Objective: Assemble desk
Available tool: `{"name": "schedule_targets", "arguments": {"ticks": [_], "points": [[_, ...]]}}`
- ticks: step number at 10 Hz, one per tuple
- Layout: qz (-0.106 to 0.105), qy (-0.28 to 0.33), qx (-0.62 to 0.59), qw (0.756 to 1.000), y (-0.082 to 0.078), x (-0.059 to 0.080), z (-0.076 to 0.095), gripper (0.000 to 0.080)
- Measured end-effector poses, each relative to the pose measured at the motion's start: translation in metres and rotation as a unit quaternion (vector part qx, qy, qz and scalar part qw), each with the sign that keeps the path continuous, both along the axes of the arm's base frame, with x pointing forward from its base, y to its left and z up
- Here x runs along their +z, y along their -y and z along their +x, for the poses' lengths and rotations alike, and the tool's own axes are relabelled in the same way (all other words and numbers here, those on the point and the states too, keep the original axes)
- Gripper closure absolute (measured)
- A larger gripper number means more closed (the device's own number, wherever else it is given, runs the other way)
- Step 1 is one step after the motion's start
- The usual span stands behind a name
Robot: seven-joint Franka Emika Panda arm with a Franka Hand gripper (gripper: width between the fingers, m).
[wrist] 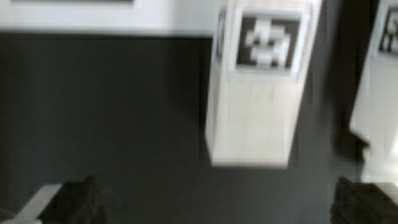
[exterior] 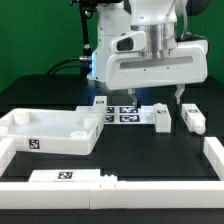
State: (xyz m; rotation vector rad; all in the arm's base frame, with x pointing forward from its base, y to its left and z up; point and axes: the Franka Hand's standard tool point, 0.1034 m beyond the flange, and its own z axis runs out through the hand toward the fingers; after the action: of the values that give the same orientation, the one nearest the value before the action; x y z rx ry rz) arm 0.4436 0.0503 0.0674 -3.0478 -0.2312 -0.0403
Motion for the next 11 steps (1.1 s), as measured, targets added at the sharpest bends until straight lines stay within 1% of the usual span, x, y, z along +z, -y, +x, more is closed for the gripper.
{"name": "schedule_targets", "arguments": {"ticks": [1,2,3,5,6,7,8,9,10,11], "points": [[0.006,0.009,0.009,1.0,0.008,0.011,0.026,0.0151],[0.003,0.014,0.004,1.0,0.004,0.006,0.022,0.0151],[0.003,0.009,0.005,1.0,0.004,0.003,0.017,0.015],[0.003,0.009,0.014,1.0,0.009,0.003,0.021,0.015],[0.004,0.005,0.025,1.0,0.02,0.003,0.031,0.015],[0.012,-0.008,0.038,0.999,0.026,0.008,0.053,0.015],[0.021,-0.014,0.06,0.998,0.027,0.014,0.082,0.015],[0.022,-0.018,0.084,0.996,0.023,0.019,0.104,0.015],[0.017,-0.007,0.094,0.995,0.018,0.029,0.115,0.015],[0.017,-0.006,0.093,0.996,0.019,0.028,0.112,0.015]]}}
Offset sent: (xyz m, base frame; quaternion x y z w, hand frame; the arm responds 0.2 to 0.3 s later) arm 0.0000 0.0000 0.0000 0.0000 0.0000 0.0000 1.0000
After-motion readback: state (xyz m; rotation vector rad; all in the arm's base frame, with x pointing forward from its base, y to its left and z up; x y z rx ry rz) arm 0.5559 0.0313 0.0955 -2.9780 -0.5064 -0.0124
